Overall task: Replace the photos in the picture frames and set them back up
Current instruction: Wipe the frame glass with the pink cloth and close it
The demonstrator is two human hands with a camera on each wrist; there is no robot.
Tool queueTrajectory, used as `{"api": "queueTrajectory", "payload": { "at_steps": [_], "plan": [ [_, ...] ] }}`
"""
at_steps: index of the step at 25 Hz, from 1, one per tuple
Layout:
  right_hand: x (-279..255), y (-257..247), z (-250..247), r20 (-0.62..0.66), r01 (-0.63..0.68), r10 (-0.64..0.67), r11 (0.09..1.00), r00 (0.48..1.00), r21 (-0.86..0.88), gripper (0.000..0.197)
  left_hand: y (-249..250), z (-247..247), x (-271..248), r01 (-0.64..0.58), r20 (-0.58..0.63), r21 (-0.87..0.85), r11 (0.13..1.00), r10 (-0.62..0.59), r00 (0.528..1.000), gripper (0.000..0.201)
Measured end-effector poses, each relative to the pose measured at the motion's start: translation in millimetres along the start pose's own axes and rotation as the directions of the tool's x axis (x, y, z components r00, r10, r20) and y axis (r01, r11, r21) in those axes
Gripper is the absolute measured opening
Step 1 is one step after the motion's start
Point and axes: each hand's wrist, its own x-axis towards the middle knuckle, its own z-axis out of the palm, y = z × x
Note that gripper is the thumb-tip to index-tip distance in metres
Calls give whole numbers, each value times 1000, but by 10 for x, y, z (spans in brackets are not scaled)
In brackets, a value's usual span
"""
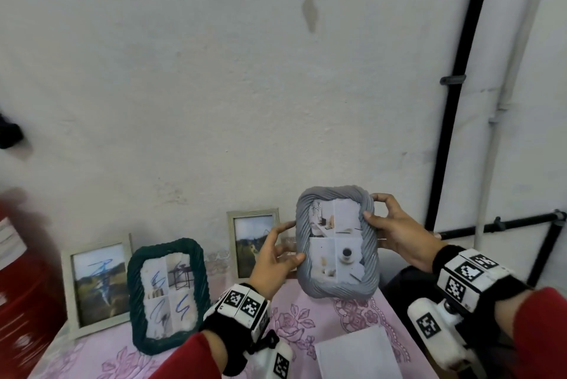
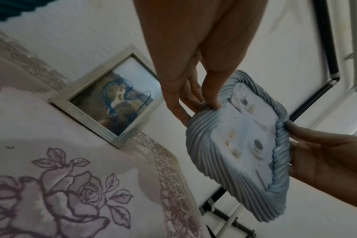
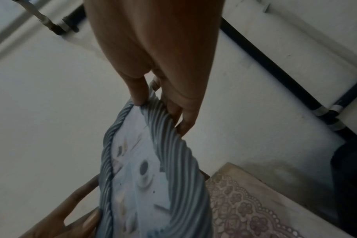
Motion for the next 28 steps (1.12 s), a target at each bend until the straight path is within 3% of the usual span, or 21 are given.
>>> {"api": "queueTrajectory", "payload": {
  "at_steps": [12,28],
  "plan": [
    [466,512,85,21,-46,46,999,999,2,25,-452,-195,278,36,-78,68,997,-31,996,54],
    [286,651,132,126,-149,154,988,980,-48,25,-684,-318,93,107,-41,278,955,-99,994,41]
  ]
}}
